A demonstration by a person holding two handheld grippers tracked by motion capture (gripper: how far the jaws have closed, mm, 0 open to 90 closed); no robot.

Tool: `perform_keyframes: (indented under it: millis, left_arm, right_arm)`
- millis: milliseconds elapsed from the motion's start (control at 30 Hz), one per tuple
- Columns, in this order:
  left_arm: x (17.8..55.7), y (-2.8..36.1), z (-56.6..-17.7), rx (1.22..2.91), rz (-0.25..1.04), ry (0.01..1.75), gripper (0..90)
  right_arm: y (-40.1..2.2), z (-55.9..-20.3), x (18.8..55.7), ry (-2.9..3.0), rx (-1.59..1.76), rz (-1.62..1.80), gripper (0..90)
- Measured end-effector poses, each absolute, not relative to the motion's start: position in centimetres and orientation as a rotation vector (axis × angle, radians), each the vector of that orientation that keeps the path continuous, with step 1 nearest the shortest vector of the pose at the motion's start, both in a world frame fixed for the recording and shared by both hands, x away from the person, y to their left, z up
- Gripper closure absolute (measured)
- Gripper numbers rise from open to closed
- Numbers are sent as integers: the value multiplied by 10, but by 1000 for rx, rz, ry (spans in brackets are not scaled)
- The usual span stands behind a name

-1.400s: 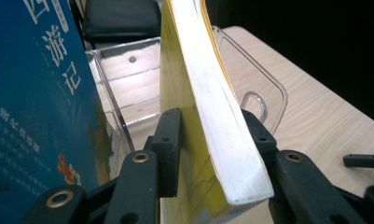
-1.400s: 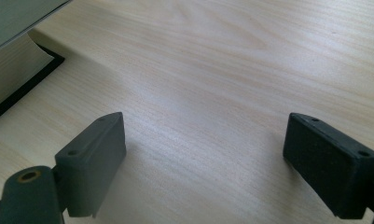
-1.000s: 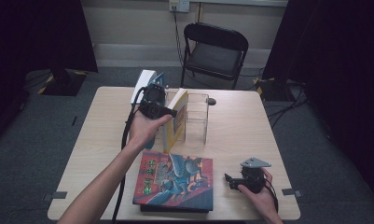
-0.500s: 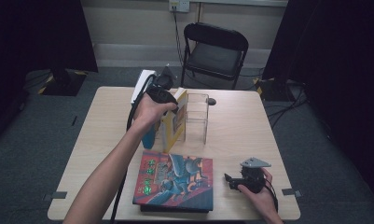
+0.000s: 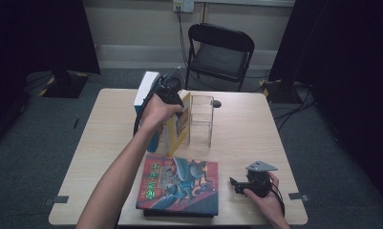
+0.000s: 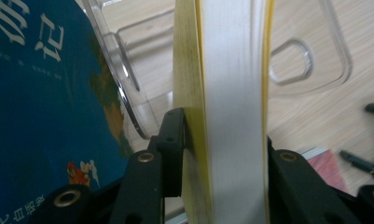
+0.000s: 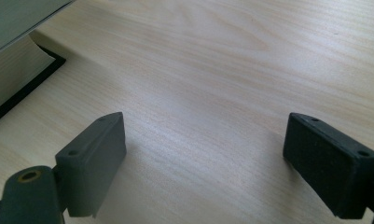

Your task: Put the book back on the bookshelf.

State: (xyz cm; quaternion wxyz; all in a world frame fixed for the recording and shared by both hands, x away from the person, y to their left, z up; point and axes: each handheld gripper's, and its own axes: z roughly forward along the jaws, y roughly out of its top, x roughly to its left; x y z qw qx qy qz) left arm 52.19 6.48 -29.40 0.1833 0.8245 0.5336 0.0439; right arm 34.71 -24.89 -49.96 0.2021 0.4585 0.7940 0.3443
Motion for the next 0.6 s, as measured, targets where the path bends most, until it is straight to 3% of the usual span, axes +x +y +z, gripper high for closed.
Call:
perform_keyframes:
  millis: [67, 600]
  left_arm:
    - [522, 64, -294, 2335, 175, 1526, 750]
    - [542, 65, -295, 2212, 188, 1592, 755]
  right_arm:
    - [-249, -500, 347, 2217, 1281, 961, 128]
    - [-249, -500, 347, 2219, 1278, 962, 129]
